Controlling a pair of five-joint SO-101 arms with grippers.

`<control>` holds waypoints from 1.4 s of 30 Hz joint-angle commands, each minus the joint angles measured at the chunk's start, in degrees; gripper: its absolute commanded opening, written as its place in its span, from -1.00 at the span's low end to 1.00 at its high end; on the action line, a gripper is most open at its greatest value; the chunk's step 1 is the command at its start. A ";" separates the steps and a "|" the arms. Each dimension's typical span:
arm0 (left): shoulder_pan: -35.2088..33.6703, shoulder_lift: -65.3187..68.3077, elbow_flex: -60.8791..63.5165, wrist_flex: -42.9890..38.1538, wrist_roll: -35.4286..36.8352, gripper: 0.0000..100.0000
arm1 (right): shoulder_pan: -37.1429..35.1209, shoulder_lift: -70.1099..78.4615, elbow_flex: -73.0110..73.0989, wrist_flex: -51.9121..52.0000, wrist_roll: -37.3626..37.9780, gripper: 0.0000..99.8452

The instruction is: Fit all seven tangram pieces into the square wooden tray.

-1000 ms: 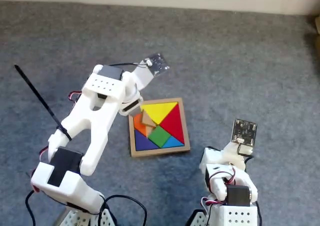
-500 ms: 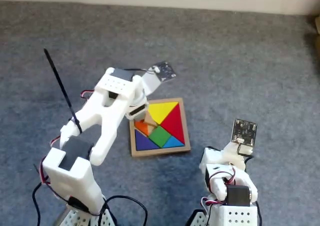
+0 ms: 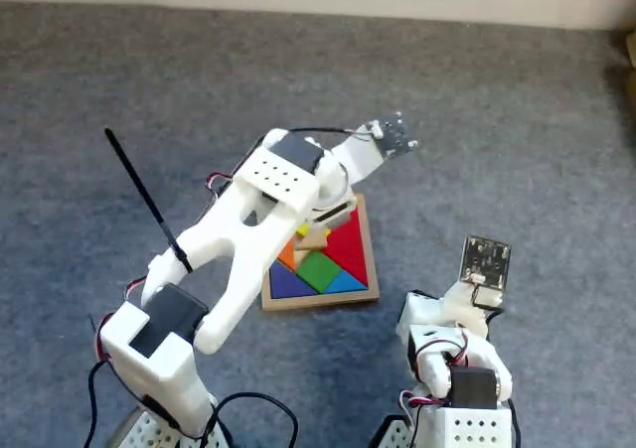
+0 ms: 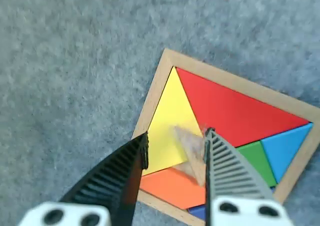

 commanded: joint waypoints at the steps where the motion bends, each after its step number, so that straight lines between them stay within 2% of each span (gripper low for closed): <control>1: 0.48 -3.12 -5.14 1.67 0.53 -0.64 | 0.84 -0.48 8.31 -1.45 -0.62 -0.97; 6: -1.19 -2.51 -4.62 1.41 0.70 -0.64 | 0.92 -0.48 8.31 -1.45 -0.62 -0.97; 10: -1.45 0.22 -5.32 0.70 4.84 -0.63 | 2.15 -0.48 8.31 -1.45 -0.62 -0.97; 14: -1.36 4.35 -4.79 -2.46 5.01 -0.64 | 2.24 -0.48 8.31 -1.45 -0.62 -0.97; 30: -9.01 7.96 -4.70 -2.11 4.75 -0.64 | 2.24 -0.48 8.31 -1.45 -0.62 -0.97; 39: -5.23 5.32 -6.99 -0.18 5.10 -0.64 | 2.24 -0.48 8.31 -1.45 -0.62 -0.97; 42: -3.12 5.14 -7.16 -0.53 7.38 -0.63 | 2.24 -0.48 8.31 -1.45 -0.62 -0.97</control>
